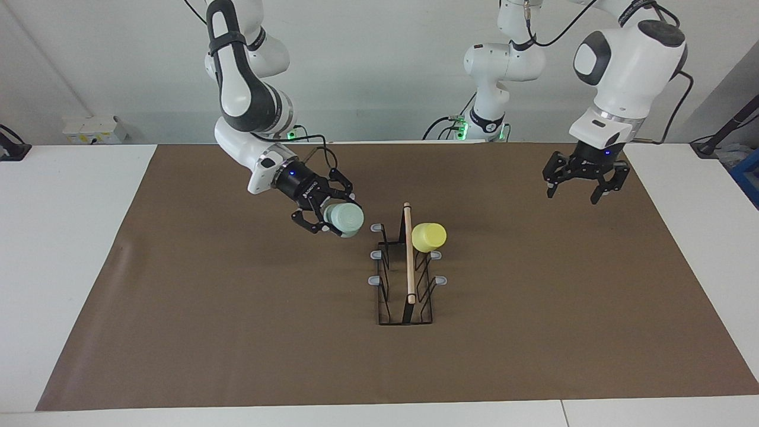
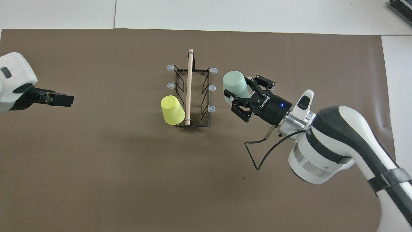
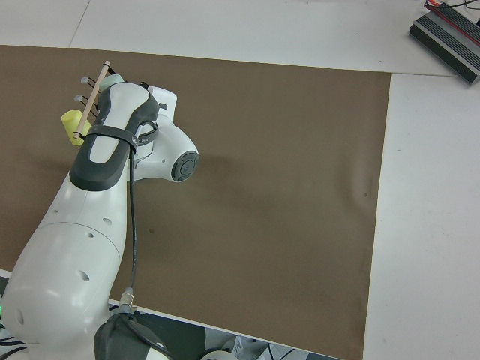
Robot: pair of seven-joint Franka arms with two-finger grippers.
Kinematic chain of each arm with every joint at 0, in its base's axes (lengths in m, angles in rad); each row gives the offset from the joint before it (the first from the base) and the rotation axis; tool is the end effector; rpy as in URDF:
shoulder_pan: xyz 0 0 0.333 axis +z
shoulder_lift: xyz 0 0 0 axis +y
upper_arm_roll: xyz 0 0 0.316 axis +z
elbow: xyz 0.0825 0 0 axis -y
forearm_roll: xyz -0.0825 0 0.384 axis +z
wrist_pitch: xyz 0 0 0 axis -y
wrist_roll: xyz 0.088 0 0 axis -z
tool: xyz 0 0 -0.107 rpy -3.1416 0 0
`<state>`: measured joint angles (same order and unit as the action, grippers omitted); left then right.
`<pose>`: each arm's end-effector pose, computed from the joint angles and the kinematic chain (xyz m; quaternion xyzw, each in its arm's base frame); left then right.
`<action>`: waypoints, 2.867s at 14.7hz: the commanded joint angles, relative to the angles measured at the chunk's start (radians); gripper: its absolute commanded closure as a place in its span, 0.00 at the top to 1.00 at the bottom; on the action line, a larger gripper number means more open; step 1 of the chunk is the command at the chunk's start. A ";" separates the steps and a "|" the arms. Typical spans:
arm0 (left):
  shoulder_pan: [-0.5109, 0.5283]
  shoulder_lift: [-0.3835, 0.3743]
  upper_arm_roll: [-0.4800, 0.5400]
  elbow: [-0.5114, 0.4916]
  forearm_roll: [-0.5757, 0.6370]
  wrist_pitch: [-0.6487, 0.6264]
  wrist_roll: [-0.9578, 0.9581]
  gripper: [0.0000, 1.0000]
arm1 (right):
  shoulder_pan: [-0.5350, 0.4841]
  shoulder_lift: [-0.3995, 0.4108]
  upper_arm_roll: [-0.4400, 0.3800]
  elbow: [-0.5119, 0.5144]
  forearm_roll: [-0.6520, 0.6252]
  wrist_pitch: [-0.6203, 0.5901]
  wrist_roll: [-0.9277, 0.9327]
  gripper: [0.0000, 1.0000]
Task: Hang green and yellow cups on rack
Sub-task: 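Lower the green cup onto a rack peg with the right gripper, then open the right gripper and pull it back from the green cup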
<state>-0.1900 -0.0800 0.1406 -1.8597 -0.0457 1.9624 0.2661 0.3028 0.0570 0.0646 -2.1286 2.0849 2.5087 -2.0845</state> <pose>0.5552 -0.0281 0.5661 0.9842 -0.1494 0.0932 0.0174 0.5368 0.1991 0.4069 -0.7374 -0.2625 -0.5194 0.3427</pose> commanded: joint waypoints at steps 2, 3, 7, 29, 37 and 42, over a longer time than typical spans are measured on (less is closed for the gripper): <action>0.018 0.019 0.024 0.103 -0.010 -0.163 0.065 1.00 | 0.019 -0.008 0.000 -0.005 0.105 0.012 -0.118 0.00; 0.023 0.020 0.025 0.120 -0.008 -0.206 0.064 1.00 | 0.019 -0.008 0.001 -0.005 0.109 0.012 -0.141 0.00; 0.030 0.046 0.019 0.233 0.047 -0.358 0.065 1.00 | 0.050 0.000 0.004 -0.013 0.139 0.019 -0.236 0.00; 0.109 0.014 -0.111 0.215 0.044 -0.428 -0.050 1.00 | 0.148 0.073 0.003 -0.060 0.409 0.022 -0.546 0.00; 0.107 0.017 -0.111 0.226 0.043 -0.447 -0.051 1.00 | 0.153 0.080 0.004 -0.093 0.411 0.056 -0.569 0.40; 0.104 0.014 -0.111 0.220 0.044 -0.451 -0.054 1.00 | 0.151 0.073 0.004 -0.086 0.425 0.047 -0.568 1.00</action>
<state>-0.0851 -0.0520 0.0339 -1.6353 -0.0134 1.5216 0.2268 0.4528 0.1441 0.0674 -2.2127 2.4727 2.5453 -2.6193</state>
